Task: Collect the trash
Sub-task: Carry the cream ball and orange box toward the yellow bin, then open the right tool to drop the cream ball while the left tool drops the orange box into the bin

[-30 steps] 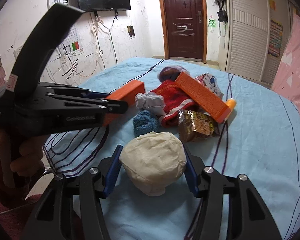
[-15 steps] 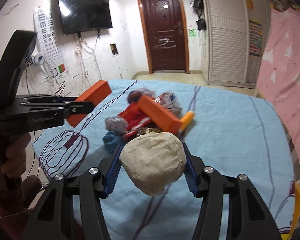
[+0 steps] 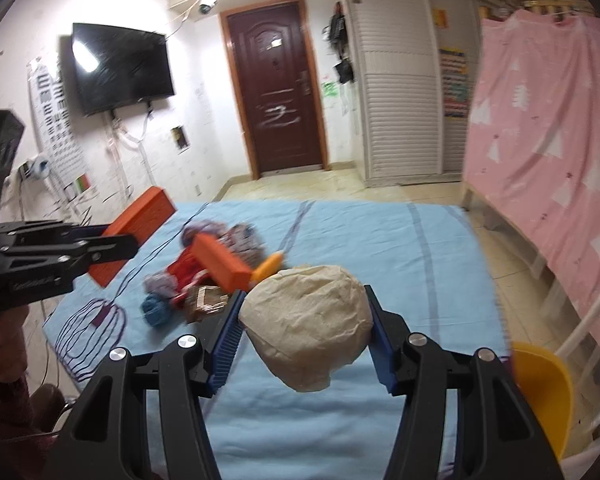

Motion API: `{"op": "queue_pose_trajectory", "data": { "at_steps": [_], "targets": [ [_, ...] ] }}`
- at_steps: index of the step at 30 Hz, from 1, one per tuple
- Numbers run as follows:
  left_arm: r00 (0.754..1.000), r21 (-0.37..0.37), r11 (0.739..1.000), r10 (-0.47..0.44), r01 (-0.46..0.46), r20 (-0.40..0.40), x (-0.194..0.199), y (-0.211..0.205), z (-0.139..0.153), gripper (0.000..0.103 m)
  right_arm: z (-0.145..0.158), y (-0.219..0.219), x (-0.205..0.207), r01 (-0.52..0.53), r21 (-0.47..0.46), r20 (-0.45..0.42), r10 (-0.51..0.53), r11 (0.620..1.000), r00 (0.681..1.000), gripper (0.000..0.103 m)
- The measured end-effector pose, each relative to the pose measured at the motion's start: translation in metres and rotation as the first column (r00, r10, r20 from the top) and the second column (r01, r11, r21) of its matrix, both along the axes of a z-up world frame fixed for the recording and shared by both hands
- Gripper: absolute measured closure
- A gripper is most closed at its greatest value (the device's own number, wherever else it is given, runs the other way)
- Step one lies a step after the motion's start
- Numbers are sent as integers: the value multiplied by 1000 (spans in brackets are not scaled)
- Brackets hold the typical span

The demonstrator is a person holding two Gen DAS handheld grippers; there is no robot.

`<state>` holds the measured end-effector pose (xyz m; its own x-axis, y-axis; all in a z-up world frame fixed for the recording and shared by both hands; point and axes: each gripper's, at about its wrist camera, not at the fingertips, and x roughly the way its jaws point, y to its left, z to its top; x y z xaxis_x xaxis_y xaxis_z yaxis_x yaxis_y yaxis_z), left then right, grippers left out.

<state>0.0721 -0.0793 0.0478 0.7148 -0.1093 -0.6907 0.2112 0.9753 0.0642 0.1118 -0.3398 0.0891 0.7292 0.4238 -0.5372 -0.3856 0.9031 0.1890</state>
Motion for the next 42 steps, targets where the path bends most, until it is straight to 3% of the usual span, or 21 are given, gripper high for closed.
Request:
{"op": "queue_pose_trajectory", "data": {
  "at_steps": [12, 21, 32, 37, 42],
  "targets": [
    [991, 43, 991, -132, 130, 25, 1, -68, 9, 81, 7, -95, -5, 225, 41, 40, -226, 974, 973, 52],
    [970, 67, 968, -244, 243, 9, 5, -137, 9, 81, -5, -150, -1, 379, 34, 20, -380, 925, 925, 52],
    [931, 38, 931, -360, 363, -63, 20, -213, 1, 81, -38, -194, 7, 475, 28, -68, -473, 879, 879, 51],
    [911, 30, 913, -404, 407, -81, 21, -242, -4, 81, -44, -209, 6, 510, 39, -80, -506, 859, 859, 42],
    [894, 5, 899, -435, 438, -109, 24, -262, -11, 81, -47, -226, 3, 563, 43, -78, -559, 825, 825, 41]
  ]
}}
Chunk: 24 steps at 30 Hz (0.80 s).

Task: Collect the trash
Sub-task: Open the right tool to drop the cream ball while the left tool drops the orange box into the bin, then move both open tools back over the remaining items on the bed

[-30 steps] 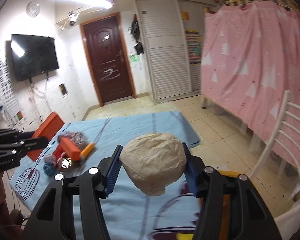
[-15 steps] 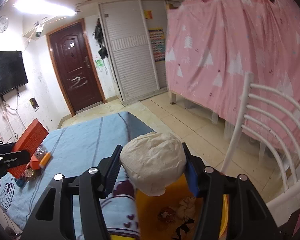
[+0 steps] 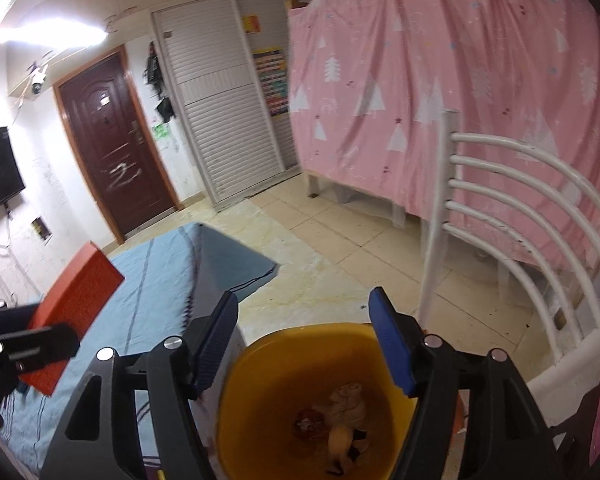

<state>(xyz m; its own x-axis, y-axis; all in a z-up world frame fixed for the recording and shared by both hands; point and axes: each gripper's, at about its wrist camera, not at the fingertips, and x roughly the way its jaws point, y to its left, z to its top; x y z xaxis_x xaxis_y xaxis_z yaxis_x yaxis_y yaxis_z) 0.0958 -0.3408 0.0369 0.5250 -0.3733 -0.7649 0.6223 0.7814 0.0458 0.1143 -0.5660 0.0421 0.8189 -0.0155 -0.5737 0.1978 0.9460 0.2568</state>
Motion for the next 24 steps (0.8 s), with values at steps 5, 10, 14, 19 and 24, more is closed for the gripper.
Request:
{"op": "queue_pose_trajectory", "data": {
  "at_steps": [5, 10, 14, 19, 24],
  "targets": [
    [1000, -52, 999, -11, 10, -15, 5, -14, -4, 81, 1, -26, -12, 80, 42, 25, -81, 996, 996, 41],
    [999, -100, 994, -36, 32, -35, 8, -28, -8, 61, 2, -41, -21, 122, 73, 46, -126, 990, 991, 41],
    [999, -95, 995, -39, 36, -26, 5, -32, -10, 53, 2, -39, -20, 108, 71, 45, -111, 992, 993, 41],
    [999, -94, 996, -6, 2, -43, 11, -19, -13, 53, 2, -29, -13, 77, 60, 38, -80, 995, 996, 41],
    [997, -112, 993, 40, -47, -64, 19, 0, -12, 53, 4, -13, -9, 37, 47, 41, -39, 998, 998, 41]
  ]
}}
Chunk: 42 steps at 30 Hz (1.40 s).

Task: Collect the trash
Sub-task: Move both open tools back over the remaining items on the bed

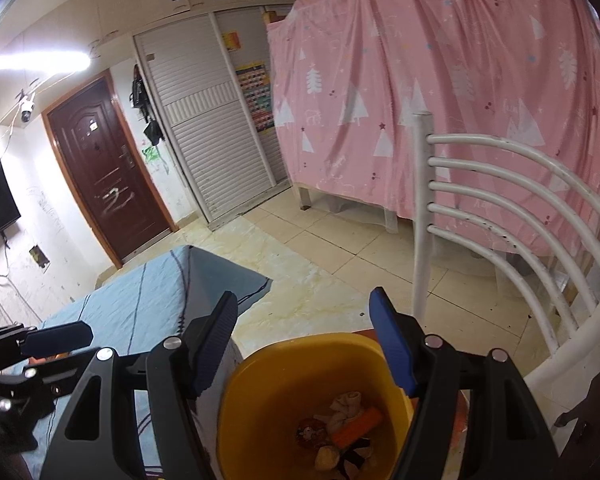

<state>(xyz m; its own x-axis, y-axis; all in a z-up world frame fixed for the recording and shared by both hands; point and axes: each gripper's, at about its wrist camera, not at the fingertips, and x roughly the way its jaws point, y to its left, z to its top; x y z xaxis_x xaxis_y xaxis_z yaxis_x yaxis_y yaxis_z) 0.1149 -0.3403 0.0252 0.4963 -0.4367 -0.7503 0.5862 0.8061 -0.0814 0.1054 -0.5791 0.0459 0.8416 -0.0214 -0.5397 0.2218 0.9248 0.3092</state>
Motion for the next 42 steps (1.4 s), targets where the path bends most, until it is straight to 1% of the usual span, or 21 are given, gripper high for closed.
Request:
{"op": "queue_pose_trajectory", "data": {
  "at_steps": [11, 19, 27, 35, 39, 42],
  "targets": [
    [994, -13, 994, 107, -107, -12, 14, 55, 2, 53, 4, 42, 15, -103, -29, -10, 102, 994, 995, 41],
    [976, -7, 976, 219, -219, -17, 28, 113, 0, 53, 8, 83, 27, -201, -36, -19, 201, 979, 979, 41],
    [941, -6, 941, 339, -339, 8, 45, 174, 8, 50, 10, 130, 41, -294, -46, -36, 293, 955, 956, 41],
    [897, 6, 897, 441, -441, 32, 59, 237, 14, 49, 18, 178, 57, -401, -70, -56, 397, 914, 916, 40],
    [870, 21, 870, 492, -493, 25, 67, 266, 13, 49, 23, 200, 65, -445, -85, -64, 441, 891, 895, 40],
    [855, 32, 855, 518, -518, 23, 74, 283, 11, 49, 28, 219, 77, -481, -100, -75, 476, 871, 876, 40]
  ]
}}
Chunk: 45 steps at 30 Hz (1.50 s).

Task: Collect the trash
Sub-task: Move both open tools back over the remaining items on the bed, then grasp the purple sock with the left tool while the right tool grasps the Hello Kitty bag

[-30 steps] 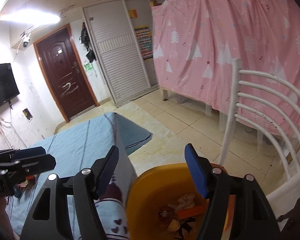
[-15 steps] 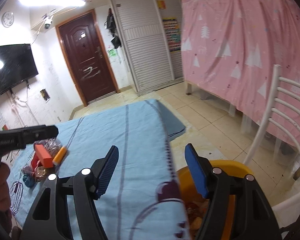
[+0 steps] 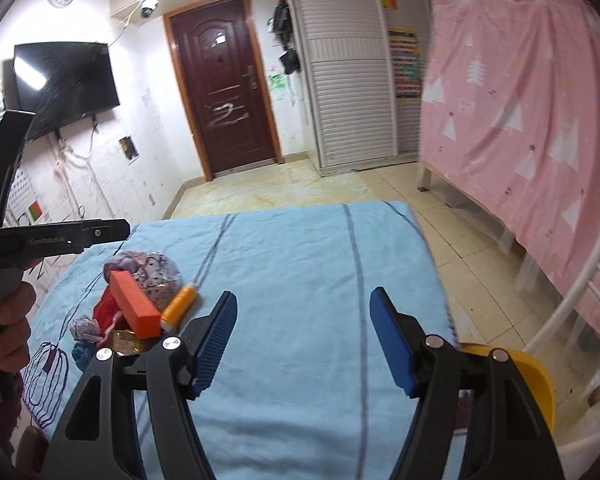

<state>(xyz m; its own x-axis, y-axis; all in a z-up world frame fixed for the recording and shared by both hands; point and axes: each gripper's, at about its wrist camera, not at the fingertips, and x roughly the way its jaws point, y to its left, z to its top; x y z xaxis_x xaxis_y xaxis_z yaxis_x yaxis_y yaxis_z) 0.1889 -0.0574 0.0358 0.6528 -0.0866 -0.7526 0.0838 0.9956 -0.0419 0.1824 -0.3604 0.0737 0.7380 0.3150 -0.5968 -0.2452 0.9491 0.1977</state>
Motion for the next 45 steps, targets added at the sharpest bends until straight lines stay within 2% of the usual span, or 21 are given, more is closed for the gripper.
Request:
{"op": "queue_pose_trajectory", "data": {
  "at_steps": [10, 17, 22, 30, 35, 45],
  "targets": [
    [992, -45, 996, 71, -76, -101, 26, 44, -30, 49, 4, 61, 27, -126, -44, -18, 125, 991, 992, 40],
    [983, -65, 995, 70, -82, -170, 34, 58, -57, 49, 0, 101, 46, -198, -67, -45, 195, 978, 980, 40],
    [980, -102, 992, 56, -77, -191, 37, 64, -67, 60, -6, 126, 60, -241, -85, -75, 235, 967, 969, 40],
    [984, -142, 987, 49, -74, -171, 32, 78, -67, 79, -15, 153, 73, -294, -98, -119, 282, 951, 952, 40],
    [987, -166, 978, 104, -124, -124, 32, 99, -55, 80, -22, 161, 83, -330, -68, -161, 316, 941, 935, 40],
    [989, -197, 970, 127, -140, -74, 29, 113, -45, 80, -35, 181, 99, -381, -45, -234, 361, 924, 903, 40]
  ]
}}
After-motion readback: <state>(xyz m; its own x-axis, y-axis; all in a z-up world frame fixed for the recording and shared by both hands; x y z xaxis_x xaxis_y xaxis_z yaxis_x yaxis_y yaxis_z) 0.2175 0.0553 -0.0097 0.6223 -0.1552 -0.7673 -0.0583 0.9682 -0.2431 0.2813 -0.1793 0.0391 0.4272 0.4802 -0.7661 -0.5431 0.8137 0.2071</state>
